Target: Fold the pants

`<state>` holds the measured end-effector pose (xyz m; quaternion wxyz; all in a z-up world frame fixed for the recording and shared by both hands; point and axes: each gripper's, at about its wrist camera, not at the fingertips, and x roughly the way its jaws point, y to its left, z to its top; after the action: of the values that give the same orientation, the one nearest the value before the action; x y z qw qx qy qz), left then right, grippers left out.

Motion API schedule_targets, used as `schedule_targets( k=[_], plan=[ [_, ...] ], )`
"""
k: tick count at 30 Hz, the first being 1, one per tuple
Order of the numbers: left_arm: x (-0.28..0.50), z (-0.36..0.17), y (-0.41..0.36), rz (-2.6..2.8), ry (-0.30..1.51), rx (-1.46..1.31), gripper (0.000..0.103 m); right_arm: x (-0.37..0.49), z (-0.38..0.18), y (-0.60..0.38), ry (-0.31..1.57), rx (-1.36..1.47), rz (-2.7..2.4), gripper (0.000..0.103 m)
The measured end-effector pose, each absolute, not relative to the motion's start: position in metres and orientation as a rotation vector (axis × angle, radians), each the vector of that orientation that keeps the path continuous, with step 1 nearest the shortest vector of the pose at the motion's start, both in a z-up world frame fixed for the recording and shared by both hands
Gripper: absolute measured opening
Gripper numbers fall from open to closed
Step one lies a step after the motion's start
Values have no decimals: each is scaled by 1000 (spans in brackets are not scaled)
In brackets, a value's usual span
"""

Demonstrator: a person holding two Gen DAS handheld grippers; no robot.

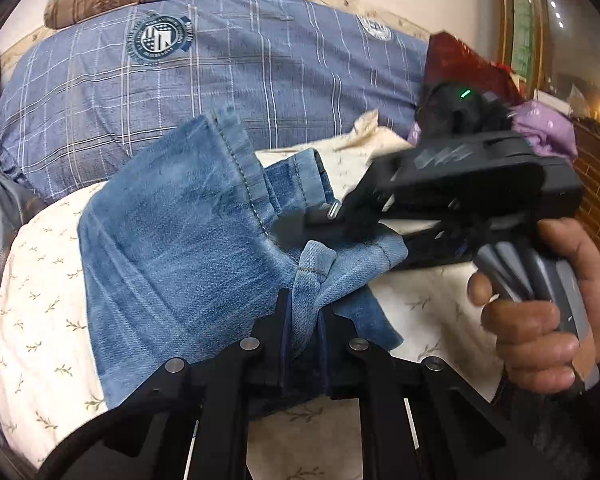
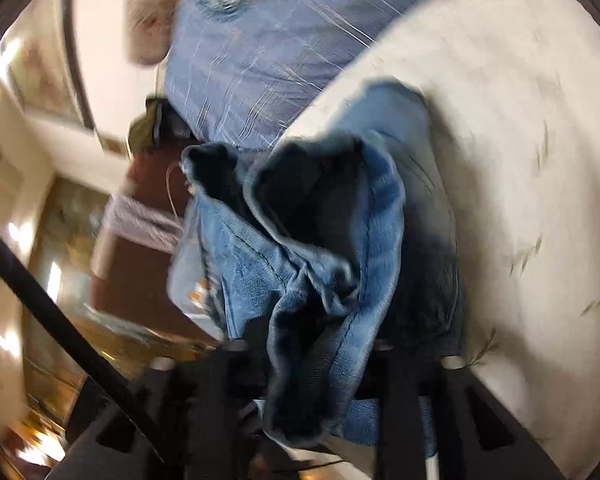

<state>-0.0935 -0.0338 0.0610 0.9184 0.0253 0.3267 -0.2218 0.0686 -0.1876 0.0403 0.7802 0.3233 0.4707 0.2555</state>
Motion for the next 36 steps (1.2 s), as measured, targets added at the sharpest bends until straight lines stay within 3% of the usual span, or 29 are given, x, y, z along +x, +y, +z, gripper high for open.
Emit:
schedule_targets(
  k=[2, 9, 13, 14, 16, 22, 25, 27, 28, 30, 31, 36],
  plan=[
    [-97, 59, -29, -460, 686, 34, 10, 61, 65, -187, 942, 618, 519, 75],
    [-103, 56, -13, -463, 679, 21, 10, 75, 128, -154, 861, 466, 546, 76],
    [-89, 54, -11, -471, 674, 28, 10, 110, 132, -114, 908, 312, 521, 73],
    [-82, 54, -10, -470, 675, 30, 10, 126, 122, -102, 960, 285, 514, 61],
    [-85, 55, -8, -471, 671, 23, 10, 141, 103, -93, 1049, 231, 468, 21],
    [-86, 67, -13, -545, 618, 63, 13, 121, 118, -119, 978, 237, 385, 20],
    [-82, 55, -20, -578, 688, 84, 15, 137, 72, -133, 1065, 229, 298, 17],
    [-85, 59, -17, -608, 693, 75, 25, 143, 44, -150, 1107, 348, 314, 16],
    [-89, 65, -11, -656, 696, 37, 28, 139, 45, -157, 1092, 418, 336, 22],
    [-95, 76, 1, -705, 700, -39, 40, 124, 68, -163, 1021, 450, 345, 44],
    [-97, 81, 7, -705, 692, -62, 43, 112, 83, -167, 972, 442, 327, 62],
    [-91, 98, 28, -675, 671, -140, 47, 49, 112, -174, 864, 522, 457, 64]
  ],
)
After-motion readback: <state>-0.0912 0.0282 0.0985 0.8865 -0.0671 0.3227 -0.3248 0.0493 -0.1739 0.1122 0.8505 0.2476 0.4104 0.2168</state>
